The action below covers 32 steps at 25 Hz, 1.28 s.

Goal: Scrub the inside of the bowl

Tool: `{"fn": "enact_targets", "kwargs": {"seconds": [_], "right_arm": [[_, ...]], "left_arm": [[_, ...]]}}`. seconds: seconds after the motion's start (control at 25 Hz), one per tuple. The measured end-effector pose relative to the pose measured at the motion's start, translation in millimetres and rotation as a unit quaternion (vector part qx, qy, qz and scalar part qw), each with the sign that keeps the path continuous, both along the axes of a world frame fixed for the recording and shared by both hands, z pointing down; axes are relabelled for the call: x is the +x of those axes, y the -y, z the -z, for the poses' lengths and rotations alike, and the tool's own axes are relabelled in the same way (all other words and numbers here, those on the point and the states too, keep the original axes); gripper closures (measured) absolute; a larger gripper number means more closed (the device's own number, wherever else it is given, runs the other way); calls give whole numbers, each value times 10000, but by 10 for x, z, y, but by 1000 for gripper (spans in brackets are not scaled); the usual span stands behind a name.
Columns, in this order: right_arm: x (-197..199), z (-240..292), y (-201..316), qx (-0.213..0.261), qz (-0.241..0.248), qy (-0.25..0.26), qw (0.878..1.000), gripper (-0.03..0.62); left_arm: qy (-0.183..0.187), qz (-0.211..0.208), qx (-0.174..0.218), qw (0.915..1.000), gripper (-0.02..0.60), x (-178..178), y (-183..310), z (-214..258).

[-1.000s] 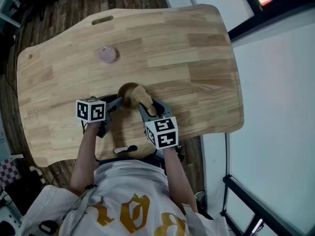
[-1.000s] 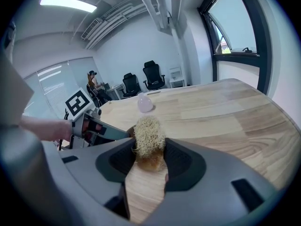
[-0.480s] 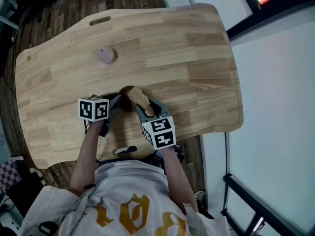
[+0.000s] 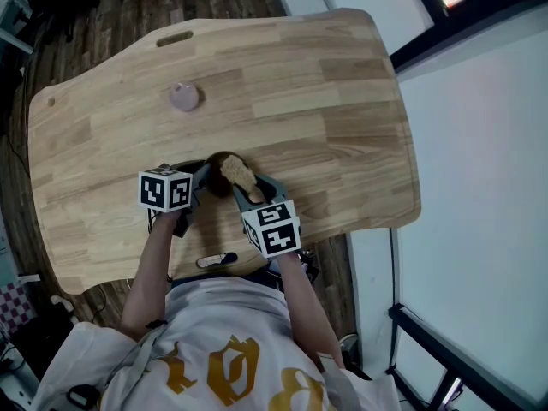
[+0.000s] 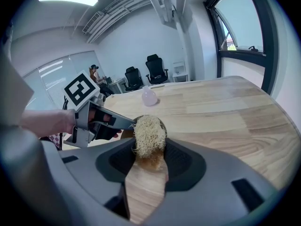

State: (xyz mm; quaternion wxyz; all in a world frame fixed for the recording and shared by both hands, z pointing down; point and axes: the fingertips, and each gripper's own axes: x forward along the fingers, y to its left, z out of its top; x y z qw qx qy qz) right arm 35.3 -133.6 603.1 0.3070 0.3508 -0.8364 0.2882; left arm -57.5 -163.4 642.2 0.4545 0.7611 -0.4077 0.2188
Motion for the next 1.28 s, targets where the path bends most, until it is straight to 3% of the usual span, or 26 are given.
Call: {"fn": "enact_targets", "kwargs": {"seconds": [0.44,1.28], "right_arm": [[112,4,-81,-253,-275,-478,9982,422],[364,225,-329,-79,-762,-766,9941,422]], "left_arm": [[7,-191,335,9993,551,152,-91,247],[-329,-515,804,9949,531,545,-432,741]]}}
